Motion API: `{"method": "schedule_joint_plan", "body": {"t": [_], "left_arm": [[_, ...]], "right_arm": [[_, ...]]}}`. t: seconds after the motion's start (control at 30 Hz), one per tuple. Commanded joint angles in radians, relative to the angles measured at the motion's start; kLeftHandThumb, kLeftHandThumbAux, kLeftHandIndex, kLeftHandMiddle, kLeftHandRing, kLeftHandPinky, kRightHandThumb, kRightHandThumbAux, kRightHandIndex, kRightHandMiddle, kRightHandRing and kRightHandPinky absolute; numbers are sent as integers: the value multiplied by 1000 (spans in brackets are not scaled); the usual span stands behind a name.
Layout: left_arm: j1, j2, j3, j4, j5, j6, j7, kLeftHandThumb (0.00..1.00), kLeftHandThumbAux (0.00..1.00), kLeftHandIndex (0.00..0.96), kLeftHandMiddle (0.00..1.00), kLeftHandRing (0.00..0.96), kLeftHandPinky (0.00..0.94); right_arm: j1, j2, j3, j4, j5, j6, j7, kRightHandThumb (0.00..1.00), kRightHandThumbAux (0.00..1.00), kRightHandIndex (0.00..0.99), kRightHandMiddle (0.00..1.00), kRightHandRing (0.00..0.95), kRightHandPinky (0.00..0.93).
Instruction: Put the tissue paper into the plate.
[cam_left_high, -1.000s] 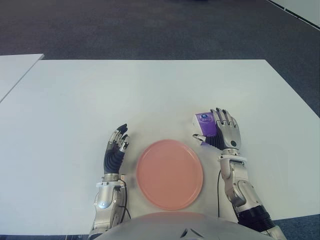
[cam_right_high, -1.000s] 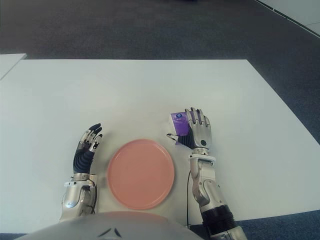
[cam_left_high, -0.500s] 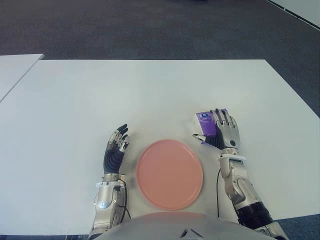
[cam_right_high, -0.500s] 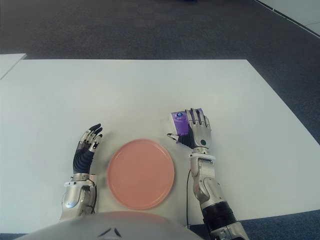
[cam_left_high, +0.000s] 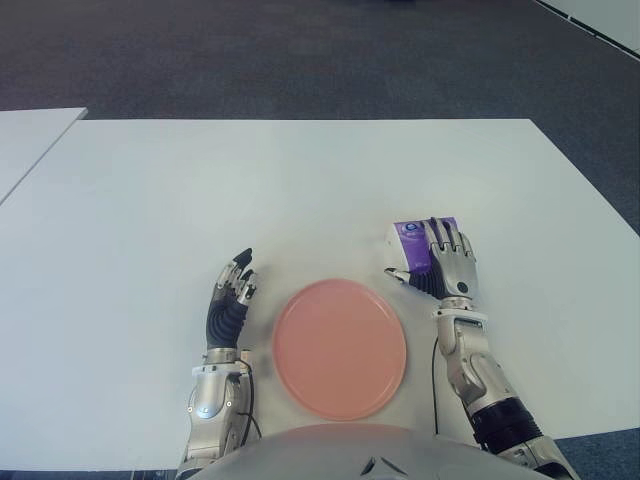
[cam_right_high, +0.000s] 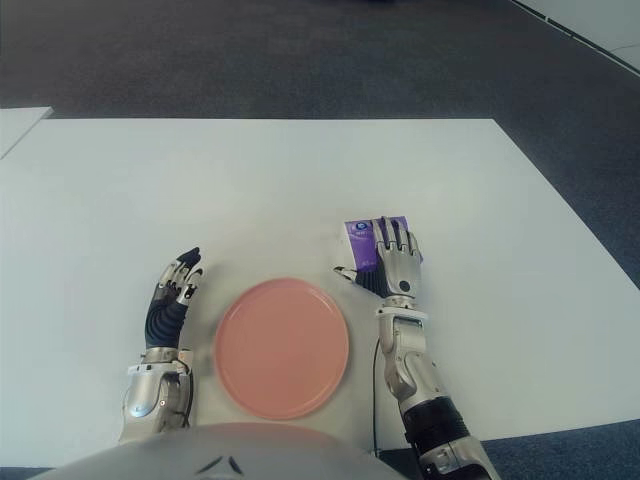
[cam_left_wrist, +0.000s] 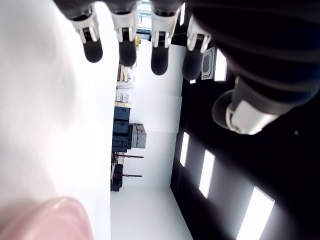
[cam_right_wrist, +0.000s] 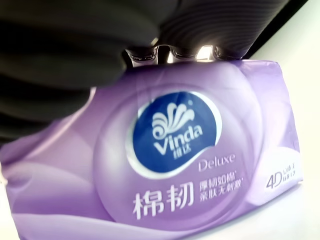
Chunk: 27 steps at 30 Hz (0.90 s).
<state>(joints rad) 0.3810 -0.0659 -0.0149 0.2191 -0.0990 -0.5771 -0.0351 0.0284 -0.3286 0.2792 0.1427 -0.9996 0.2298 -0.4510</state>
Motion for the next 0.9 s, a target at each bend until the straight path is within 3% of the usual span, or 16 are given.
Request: {"method": "schedule_joint_plan", "body": {"t": [0.03,0.33,0.9], "left_arm": [[87,-11,3,60,6,100,14,109,539,210,147,112,119],[94,-16,7,29,7,123,24,127,546,199,141,107,103],[98,-13,1,-12,16,144,19,113,535,195,143,95,91]], "right_arm": [[3,-2,11,63,30,-15,0,178,422,19,45,0,0],[-36,-3,12,196,82,-54,-44,173,436,28,46,6,0],[-107,4,23,335,150,-50,-12,130,448,16,22,0,0]]}}
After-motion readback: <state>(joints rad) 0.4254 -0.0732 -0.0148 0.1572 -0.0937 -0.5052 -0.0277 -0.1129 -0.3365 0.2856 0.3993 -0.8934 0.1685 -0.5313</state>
